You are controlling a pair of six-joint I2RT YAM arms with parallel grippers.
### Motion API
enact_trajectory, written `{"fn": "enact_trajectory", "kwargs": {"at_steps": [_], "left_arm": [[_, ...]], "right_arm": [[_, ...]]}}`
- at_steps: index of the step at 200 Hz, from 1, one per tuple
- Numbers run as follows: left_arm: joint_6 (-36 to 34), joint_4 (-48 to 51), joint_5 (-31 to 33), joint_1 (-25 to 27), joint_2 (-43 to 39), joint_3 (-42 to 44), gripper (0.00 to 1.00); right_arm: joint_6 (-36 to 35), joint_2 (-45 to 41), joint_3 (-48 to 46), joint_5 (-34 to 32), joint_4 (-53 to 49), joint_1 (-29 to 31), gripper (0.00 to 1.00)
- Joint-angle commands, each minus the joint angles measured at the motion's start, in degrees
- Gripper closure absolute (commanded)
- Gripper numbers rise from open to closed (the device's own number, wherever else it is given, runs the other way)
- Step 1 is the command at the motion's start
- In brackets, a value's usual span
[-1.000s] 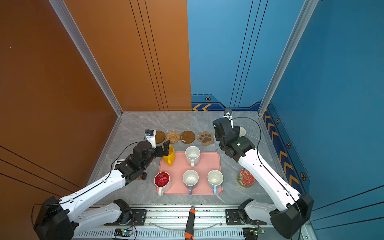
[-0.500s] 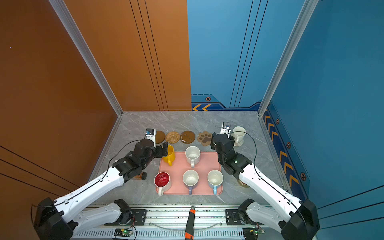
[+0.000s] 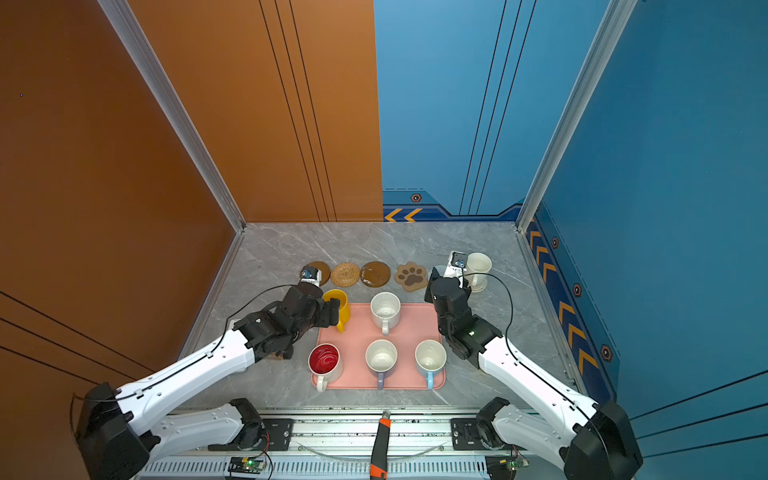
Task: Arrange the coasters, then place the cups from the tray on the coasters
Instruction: 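Move the left gripper over the yellow mug on the tray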
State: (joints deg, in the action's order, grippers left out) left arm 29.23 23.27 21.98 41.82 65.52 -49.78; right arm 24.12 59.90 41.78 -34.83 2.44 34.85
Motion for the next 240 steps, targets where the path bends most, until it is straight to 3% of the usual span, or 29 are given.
{"fn": "enact_trajectory", "kwargs": {"at_steps": [1,48,240], "left_arm": [[2.43,4.79,-2.44,0.71,1.02,-3.43,0.13],[4.97,9.4,-4.4,1.22,3.24,-5.54,0.25],[5.92,10.75,-7.0,2.7,17.87,-8.93,0.41]], "right_arm": [[2.02,-0.86,-0.36,-0.17,0.94,-0.79,0.48],[4.33,-0.69,-0.12,5.55,-1.13,-3.7,0.5],[6.36,1.61,-0.64,14.61,-2.51,-9.82,0.54]]}}
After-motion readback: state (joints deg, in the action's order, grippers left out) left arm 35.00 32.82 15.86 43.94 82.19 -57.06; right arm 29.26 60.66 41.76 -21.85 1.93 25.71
